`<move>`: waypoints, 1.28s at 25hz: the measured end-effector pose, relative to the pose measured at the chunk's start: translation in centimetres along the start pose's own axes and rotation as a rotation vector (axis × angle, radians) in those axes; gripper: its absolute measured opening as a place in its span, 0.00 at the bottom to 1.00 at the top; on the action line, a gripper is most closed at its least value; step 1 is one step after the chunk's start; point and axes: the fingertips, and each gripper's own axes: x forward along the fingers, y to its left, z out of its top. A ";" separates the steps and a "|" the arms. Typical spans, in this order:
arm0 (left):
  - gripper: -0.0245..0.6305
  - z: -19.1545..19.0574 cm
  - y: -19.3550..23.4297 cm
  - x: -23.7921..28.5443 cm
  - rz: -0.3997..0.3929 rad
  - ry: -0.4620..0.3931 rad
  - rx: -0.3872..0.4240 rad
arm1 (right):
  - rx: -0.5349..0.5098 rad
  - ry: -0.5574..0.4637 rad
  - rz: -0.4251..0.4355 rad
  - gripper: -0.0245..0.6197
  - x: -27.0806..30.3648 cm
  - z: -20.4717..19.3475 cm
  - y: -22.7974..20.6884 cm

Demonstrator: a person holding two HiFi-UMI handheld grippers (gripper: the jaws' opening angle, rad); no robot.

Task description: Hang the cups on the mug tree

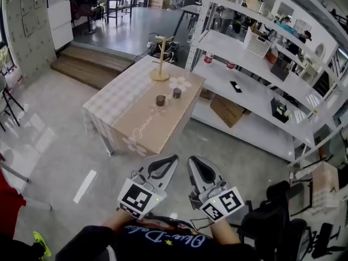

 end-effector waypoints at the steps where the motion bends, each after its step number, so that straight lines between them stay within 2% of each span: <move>1: 0.04 0.0 0.4 -0.1 -0.001 0.001 0.008 | -0.001 -0.006 0.002 0.05 0.4 0.0 0.1; 6: 0.04 -0.6 1.7 -0.6 -0.003 0.005 0.014 | 0.008 -0.014 0.002 0.05 1.5 -0.6 0.6; 17: 0.04 -1.9 1.4 1.0 -0.072 0.015 -0.030 | 0.070 0.005 -0.042 0.05 1.2 -1.7 -0.9; 21: 0.04 -2.1 2.3 2.5 -0.047 0.025 -0.049 | 0.072 0.007 -0.027 0.05 1.7 -1.8 -2.4; 32: 0.04 -2.0 5.0 6.5 0.041 0.050 -0.014 | 0.098 -0.006 0.069 0.05 5.0 -1.1 -6.8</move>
